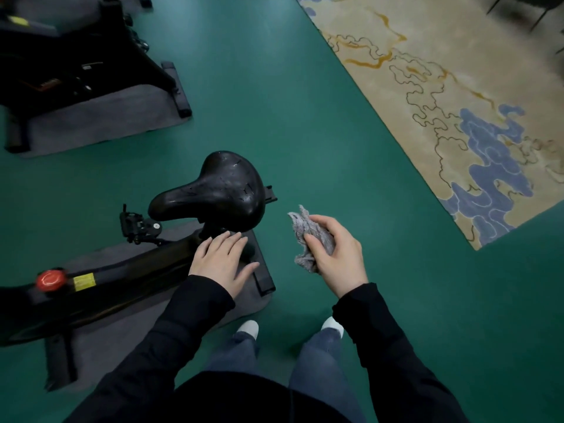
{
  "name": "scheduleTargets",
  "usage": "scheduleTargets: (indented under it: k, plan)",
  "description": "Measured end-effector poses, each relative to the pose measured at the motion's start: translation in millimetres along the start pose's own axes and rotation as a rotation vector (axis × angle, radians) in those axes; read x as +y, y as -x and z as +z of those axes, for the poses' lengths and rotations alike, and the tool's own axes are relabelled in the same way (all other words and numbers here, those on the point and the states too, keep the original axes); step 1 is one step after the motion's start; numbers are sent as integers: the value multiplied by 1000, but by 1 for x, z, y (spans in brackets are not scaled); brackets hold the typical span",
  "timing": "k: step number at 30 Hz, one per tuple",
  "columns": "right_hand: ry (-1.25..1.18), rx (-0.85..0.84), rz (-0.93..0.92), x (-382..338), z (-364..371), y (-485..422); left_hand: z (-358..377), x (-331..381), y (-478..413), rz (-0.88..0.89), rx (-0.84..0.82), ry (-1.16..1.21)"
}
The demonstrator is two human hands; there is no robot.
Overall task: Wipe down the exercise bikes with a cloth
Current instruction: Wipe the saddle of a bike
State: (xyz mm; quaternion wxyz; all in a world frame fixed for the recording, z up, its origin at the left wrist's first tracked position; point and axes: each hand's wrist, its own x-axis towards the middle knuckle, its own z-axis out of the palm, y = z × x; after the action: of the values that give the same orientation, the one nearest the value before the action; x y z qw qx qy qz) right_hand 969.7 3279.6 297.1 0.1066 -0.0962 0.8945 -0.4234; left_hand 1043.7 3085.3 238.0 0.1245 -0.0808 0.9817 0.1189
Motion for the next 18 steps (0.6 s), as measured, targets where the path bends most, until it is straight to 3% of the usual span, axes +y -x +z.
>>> scheduleTargets:
  k: [18]
  plan:
    - [-36,-175,-162,110,-157,-131,1,167,-84,-429,187,100]
